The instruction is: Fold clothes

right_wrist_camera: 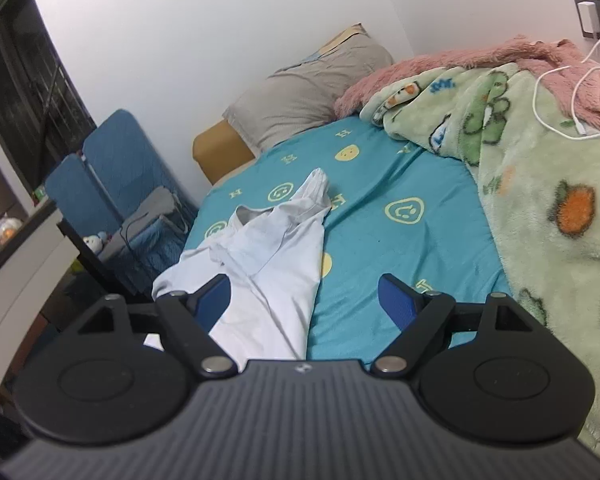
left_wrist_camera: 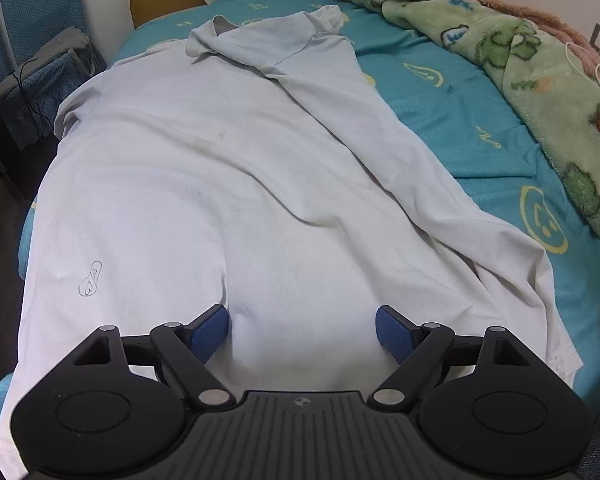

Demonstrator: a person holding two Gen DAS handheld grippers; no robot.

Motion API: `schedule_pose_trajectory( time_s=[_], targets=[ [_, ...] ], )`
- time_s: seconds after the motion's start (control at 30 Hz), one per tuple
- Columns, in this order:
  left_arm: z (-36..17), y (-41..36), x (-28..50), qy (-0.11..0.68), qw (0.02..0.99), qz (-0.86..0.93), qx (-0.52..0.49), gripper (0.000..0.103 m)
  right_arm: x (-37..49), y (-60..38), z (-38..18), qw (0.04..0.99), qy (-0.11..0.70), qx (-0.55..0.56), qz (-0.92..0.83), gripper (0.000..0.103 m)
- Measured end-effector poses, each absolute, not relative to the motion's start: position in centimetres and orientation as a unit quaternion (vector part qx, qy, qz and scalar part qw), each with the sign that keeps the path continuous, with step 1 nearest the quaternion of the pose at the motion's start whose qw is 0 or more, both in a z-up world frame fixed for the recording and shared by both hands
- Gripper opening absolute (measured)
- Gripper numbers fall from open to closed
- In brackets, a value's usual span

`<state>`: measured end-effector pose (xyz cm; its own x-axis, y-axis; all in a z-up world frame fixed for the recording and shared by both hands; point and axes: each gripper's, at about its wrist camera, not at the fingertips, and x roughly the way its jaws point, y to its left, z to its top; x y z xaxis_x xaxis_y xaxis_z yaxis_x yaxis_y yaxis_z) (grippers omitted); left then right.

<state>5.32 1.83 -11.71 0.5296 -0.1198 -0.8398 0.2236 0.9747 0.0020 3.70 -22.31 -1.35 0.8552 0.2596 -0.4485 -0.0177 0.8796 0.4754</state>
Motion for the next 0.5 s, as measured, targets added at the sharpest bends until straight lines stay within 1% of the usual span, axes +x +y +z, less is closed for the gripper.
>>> schedule_pose_trajectory(
  time_s=[0.13, 0.27, 0.37, 0.5],
  targets=[
    [-9.8, 1.9, 4.9, 0.454, 0.883, -0.121, 0.015, 0.081, 3.5, -23.6, -1.3, 0.933, 0.249, 0.250, 0.068, 0.082],
    [-7.7, 1.5, 4.3, 0.435, 0.878, -0.187, -0.065, 0.078, 3.2, -25.1, -1.3, 0.931, 0.241, 0.268, 0.056, 0.082],
    [-7.6, 0.2, 3.6, 0.447, 0.850, -0.254, -0.119, 0.070, 2.9, -26.5, -1.4, 0.927, 0.234, 0.290, 0.047, 0.082],
    [-9.2, -1.6, 2.9, 0.475, 0.815, -0.306, -0.129, 0.056, 2.9, -27.5, -1.8, 0.920, 0.233, 0.311, 0.040, 0.082]
  ],
)
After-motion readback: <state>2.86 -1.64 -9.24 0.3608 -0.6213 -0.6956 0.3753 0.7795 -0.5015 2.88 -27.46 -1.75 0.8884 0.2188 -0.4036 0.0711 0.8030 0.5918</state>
